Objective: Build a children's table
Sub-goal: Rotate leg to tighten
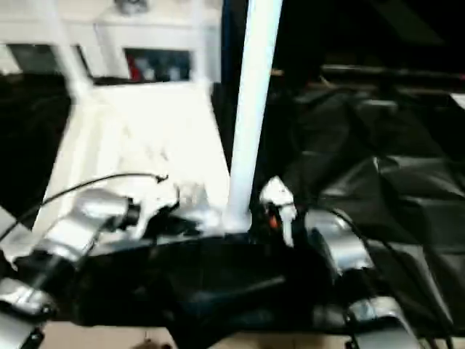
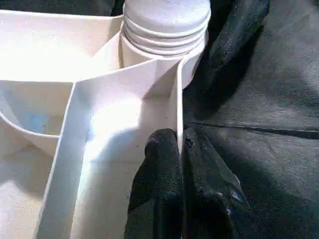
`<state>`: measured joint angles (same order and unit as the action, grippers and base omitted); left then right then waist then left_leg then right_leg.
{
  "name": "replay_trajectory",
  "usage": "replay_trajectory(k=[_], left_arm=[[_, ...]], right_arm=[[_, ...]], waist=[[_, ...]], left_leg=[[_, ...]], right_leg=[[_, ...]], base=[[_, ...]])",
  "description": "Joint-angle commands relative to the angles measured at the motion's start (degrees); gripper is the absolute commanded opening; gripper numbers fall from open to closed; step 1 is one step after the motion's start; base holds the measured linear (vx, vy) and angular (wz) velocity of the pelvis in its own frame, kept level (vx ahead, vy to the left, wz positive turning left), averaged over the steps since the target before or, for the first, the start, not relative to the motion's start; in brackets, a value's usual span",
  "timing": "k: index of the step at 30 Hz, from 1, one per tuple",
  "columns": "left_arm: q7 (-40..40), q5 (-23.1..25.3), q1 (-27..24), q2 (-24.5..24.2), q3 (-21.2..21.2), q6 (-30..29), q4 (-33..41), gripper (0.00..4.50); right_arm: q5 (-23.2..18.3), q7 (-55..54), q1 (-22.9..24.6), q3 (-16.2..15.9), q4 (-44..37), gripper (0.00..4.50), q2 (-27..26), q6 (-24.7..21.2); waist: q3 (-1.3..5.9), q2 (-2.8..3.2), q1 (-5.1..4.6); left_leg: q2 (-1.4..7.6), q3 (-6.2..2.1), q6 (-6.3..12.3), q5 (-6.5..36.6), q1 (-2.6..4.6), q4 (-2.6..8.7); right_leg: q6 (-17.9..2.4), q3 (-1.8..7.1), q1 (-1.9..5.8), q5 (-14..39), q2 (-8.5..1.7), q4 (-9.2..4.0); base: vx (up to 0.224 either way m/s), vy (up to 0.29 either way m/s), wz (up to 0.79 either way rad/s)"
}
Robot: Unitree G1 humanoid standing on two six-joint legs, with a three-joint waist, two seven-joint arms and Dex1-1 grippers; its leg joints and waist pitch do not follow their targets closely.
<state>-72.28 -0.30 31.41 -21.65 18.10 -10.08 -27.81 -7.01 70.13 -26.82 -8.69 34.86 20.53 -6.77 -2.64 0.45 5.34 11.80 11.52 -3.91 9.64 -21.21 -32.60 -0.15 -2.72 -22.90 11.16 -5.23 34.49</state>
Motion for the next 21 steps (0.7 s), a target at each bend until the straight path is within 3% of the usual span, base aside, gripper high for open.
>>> replay_trajectory(k=[1, 21], left_arm=[[-2.7, -1.9, 0.4, 0.9, 1.3, 1.4, -0.6, 0.0], [-4.6, -1.0, 0.7, 0.9, 1.1, 5.6, -3.9, 0.0]], right_arm=[[0.4, 2.8, 0.3, -1.9, -1.6, 4.45, 0.1, 0.2], [-2.1, 2.8, 0.8, -0.5, -7.3, 4.45, 0.5, 2.4]], waist=[[3.41, -0.56, -0.11], [3.34, -0.95, 0.16]], left_leg=[[1.59, -0.43, 3.09, 12.6, 0.93, 3.33], [1.48, -0.5, 3.07, 11.6, 0.76, 3.17]], right_leg=[[-14.2, 1.73, 2.51, 7.3, -2.45, -3.61], [-12.4, 1.86, 2.4, 10.0, -2.53, -3.55]], base=[[0.0, 0.0, 0.0], [0.0, 0.0, 0.0]])
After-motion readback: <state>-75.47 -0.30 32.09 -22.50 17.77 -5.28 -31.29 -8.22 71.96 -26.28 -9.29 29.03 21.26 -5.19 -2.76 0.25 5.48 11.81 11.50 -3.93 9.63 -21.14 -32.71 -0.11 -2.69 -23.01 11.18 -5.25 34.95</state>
